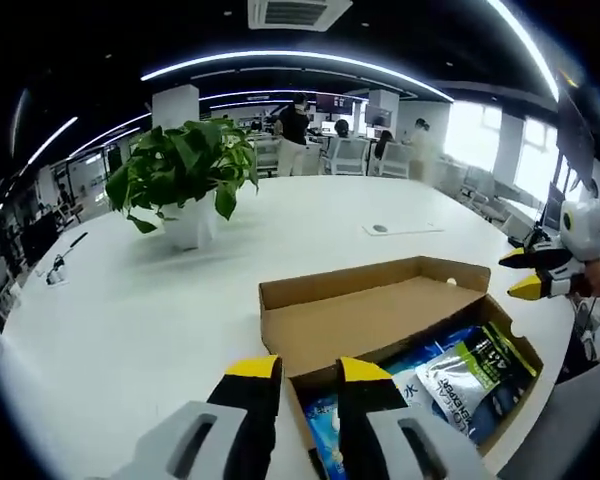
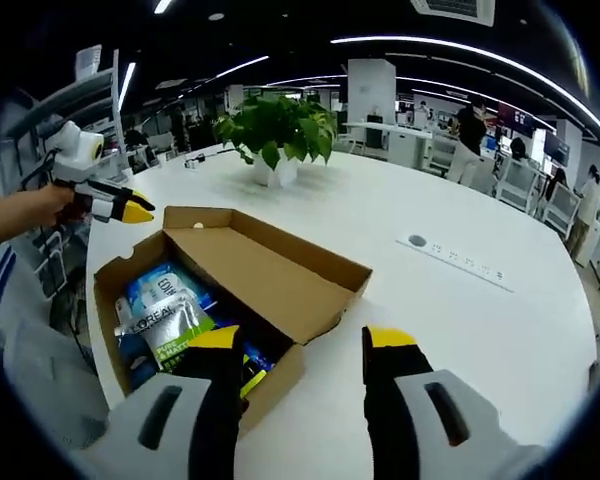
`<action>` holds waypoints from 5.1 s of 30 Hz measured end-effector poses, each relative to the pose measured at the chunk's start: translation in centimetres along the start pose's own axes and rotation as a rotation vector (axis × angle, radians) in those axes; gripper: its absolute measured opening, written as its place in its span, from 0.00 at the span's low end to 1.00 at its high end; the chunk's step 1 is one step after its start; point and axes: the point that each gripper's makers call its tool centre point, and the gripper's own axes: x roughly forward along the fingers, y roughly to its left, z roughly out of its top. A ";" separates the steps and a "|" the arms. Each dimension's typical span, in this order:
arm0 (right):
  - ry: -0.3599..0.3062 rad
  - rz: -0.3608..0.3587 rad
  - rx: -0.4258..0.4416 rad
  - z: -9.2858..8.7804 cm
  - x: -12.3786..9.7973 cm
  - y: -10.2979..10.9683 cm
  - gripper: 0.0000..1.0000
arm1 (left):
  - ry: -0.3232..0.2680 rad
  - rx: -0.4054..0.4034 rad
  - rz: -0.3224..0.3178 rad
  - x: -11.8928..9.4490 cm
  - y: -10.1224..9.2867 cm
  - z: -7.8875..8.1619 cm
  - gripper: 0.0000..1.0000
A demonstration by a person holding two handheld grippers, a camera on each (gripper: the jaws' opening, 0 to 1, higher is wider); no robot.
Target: Operate the shoe box by opening the lid, removing the specified soft item, and placing it in the target area until the item is outside and the box remains undamaged.
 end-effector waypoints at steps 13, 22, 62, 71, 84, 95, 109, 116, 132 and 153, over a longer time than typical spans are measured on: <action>-0.043 0.018 -0.013 -0.5 -3.6 1.0 0.55 | 0.018 0.011 -0.092 -1.8 -4.3 -2.0 0.27; -0.055 0.025 0.010 -1.5 -5.2 1.7 0.59 | 0.063 0.004 -0.157 -1.8 -6.9 -3.8 0.29; -0.083 0.094 0.006 -4.8 -10.6 4.8 0.68 | 0.381 -0.419 -0.462 0.8 -13.7 -9.8 0.13; -0.065 0.152 0.017 -4.8 -9.6 6.6 0.66 | 0.353 -0.362 -0.502 0.7 -14.3 -9.5 0.00; -0.024 0.232 0.028 -4.6 -7.5 8.6 0.59 | 0.304 -0.373 -0.480 -0.4 -13.5 -8.5 0.00; 0.023 0.303 0.034 -4.0 -4.5 11.1 0.53 | 0.267 -0.369 -0.442 -1.3 -11.1 -8.2 0.00; 0.161 0.341 0.042 -4.8 -0.6 13.0 0.44 | 0.242 -0.357 -0.405 -1.7 -9.1 -8.3 0.00; 0.204 0.340 0.064 -4.9 1.4 13.0 0.42 | 0.234 -0.349 -0.401 -1.7 -8.6 -8.5 0.00; 0.279 0.314 0.105 -5.3 4.9 12.3 0.40 | 0.210 -0.350 -0.398 -1.5 -7.8 -8.8 0.00; 0.151 0.251 0.123 -3.7 4.9 12.1 0.09 | 0.212 -0.305 -0.379 -1.6 -8.0 -9.0 0.00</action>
